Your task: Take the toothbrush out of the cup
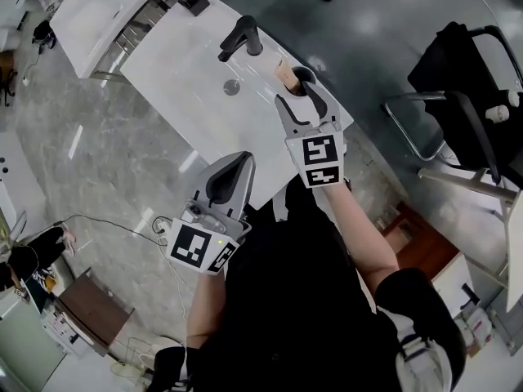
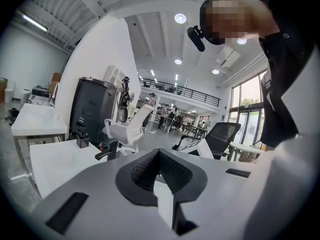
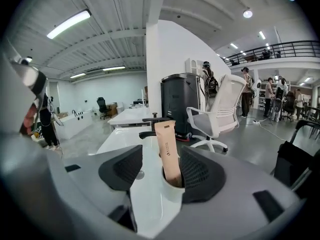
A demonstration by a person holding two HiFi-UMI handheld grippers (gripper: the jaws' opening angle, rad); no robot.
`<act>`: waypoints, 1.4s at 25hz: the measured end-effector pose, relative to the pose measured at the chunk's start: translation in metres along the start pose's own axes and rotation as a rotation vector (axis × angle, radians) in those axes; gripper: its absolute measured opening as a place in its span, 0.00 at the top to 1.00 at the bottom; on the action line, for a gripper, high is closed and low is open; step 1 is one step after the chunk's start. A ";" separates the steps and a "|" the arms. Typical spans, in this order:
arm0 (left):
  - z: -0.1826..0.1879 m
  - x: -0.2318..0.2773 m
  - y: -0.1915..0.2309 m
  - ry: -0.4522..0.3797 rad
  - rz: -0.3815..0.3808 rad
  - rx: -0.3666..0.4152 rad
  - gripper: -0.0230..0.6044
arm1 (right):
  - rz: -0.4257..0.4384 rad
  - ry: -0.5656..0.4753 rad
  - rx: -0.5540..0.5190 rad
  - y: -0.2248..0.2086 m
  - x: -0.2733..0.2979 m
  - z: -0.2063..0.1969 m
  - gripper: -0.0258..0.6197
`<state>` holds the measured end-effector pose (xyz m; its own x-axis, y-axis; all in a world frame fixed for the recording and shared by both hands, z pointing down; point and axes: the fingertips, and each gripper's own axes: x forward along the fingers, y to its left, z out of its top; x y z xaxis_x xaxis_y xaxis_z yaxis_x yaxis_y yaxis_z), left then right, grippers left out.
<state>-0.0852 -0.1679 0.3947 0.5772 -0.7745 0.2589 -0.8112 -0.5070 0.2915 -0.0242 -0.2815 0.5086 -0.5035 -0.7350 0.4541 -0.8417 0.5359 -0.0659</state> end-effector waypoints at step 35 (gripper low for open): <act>0.000 -0.006 0.030 0.023 -0.019 -0.011 0.94 | -0.303 0.049 -0.034 -0.026 0.045 -0.014 0.89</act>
<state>-0.1127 -0.1784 0.4023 0.5948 -0.7556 0.2743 -0.7988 -0.5174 0.3069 -0.0223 -0.3226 0.5431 -0.2200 -0.8431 0.4907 -0.9446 0.3097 0.1085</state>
